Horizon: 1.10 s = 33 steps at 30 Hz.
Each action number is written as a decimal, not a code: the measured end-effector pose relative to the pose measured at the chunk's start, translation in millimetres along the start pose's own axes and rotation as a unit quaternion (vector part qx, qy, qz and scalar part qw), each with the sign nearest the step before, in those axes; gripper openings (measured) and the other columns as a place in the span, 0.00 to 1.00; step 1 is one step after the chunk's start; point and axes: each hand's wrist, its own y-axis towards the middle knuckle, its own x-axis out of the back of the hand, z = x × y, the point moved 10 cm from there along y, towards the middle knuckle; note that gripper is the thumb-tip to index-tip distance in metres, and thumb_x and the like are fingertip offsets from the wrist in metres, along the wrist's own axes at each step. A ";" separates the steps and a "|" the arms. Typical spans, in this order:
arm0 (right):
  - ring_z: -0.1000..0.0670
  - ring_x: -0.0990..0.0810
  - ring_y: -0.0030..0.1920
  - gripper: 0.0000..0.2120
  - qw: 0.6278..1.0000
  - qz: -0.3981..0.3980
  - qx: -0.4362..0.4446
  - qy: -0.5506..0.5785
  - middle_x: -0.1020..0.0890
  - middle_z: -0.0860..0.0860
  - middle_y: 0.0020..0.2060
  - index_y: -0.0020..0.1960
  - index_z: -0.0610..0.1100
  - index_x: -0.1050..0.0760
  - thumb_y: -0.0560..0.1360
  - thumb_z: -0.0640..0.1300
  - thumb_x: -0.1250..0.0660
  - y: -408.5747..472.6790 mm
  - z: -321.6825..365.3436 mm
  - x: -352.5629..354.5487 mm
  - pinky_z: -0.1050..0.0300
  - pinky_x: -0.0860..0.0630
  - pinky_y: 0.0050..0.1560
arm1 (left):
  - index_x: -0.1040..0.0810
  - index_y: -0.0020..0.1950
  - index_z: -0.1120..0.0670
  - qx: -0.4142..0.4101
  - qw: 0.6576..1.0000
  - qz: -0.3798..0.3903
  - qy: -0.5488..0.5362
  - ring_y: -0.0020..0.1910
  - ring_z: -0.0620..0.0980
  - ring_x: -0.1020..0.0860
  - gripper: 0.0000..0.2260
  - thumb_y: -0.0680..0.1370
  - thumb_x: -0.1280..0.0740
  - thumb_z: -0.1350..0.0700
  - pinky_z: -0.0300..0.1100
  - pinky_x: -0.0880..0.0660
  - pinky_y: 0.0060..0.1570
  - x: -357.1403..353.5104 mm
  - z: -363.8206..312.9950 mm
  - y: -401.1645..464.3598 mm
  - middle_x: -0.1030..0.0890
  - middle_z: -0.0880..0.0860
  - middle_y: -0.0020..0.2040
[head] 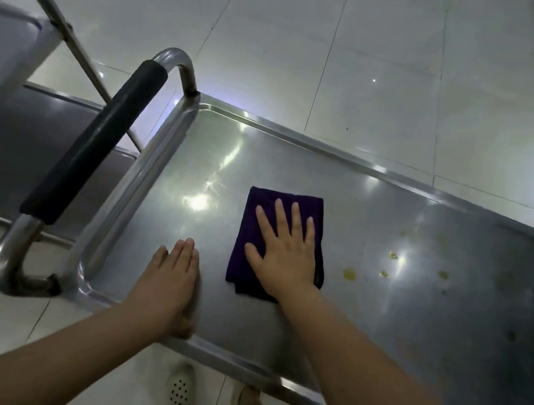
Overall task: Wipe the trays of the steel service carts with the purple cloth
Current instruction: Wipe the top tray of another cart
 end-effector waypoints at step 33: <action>0.39 0.55 0.77 0.33 0.998 -0.036 -0.049 0.003 0.48 0.44 0.78 0.79 0.52 0.50 0.76 0.63 0.54 -112.2 15.4 -32.3 0.38 0.58 0.74 | 0.63 0.76 0.65 0.030 0.998 -0.022 -0.047 0.76 0.60 0.58 0.57 0.67 0.23 0.46 0.48 0.55 0.74 -19.3 -6.5 -8.5 0.61 0.64 0.77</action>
